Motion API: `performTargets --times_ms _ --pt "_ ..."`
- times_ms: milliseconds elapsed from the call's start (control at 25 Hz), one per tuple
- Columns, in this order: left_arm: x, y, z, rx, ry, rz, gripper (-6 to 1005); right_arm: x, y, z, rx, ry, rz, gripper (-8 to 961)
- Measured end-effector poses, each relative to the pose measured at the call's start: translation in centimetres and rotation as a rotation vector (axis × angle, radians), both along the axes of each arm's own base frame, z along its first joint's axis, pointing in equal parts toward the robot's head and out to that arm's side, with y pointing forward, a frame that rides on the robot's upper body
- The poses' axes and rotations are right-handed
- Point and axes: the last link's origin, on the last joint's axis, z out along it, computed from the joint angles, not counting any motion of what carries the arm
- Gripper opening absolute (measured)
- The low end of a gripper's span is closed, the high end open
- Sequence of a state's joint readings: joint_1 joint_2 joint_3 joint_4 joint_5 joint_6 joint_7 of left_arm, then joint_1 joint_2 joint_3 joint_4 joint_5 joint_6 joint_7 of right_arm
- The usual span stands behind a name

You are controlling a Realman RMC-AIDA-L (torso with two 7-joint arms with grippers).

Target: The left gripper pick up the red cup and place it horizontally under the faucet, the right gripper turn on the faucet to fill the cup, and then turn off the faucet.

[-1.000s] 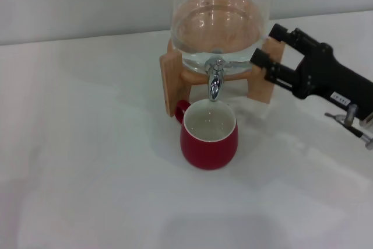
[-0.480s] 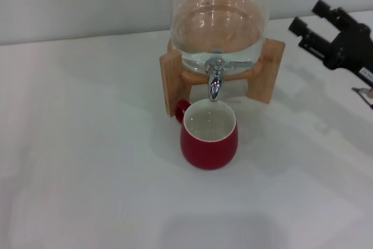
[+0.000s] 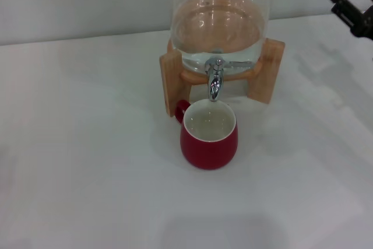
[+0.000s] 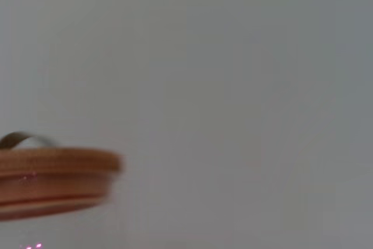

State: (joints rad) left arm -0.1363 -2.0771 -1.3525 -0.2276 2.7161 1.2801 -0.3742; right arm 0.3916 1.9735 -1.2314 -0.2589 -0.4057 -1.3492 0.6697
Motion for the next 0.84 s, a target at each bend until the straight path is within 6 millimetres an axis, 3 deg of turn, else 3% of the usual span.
performTargets --times_ms 400,840 --pt "-0.1 0.3 0.8 0.052 -0.014 0.015 879 2.3 1.4 3.1 0.177 0.062 -0.179 791" --pt "0.0 0.6 0.9 0.076 -0.028 0.021 879 4.2 1.0 4.4 0.295 -0.006 -0.305 791"
